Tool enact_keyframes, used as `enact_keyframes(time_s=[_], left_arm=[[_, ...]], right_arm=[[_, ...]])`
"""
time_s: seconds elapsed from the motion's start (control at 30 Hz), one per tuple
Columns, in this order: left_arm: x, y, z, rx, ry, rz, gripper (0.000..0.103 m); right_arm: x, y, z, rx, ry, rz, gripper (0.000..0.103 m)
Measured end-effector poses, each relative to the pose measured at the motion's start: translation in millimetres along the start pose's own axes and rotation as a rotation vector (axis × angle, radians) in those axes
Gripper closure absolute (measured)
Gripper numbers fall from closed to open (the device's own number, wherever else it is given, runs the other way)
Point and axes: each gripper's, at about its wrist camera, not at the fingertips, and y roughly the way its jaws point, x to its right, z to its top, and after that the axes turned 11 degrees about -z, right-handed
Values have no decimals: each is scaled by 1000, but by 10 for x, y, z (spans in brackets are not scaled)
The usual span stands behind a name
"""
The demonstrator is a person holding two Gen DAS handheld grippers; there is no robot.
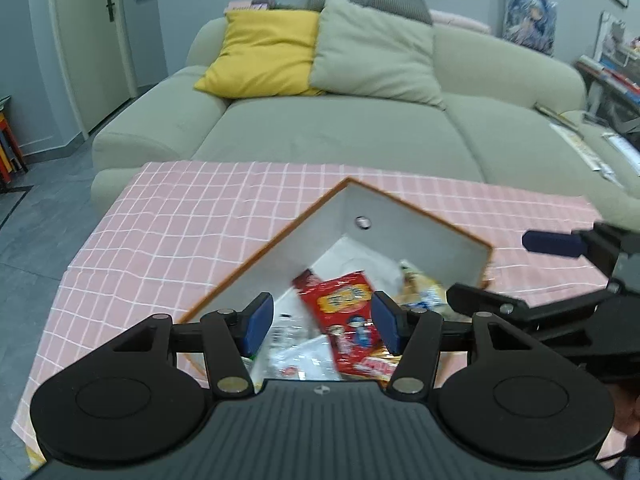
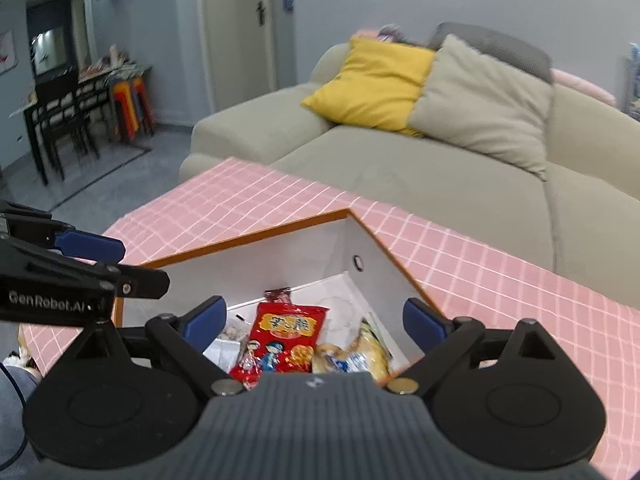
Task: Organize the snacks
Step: 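Withdraw both grippers from the box toward the clear snack packs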
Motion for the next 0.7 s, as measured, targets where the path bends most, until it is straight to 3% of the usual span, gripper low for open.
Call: enact_keyframes(time_s=[0.17, 0.37, 0.7], left_arm=[[247, -144, -93, 44, -1, -48, 37], [500, -161, -268, 57, -1, -99, 37], [829, 222, -643, -19, -11, -190, 37]], right_arm=[[174, -322, -276, 47, 33, -63, 11], [424, -541, -696, 30, 128, -135, 11], [853, -431, -1528, -134, 265, -293, 11]])
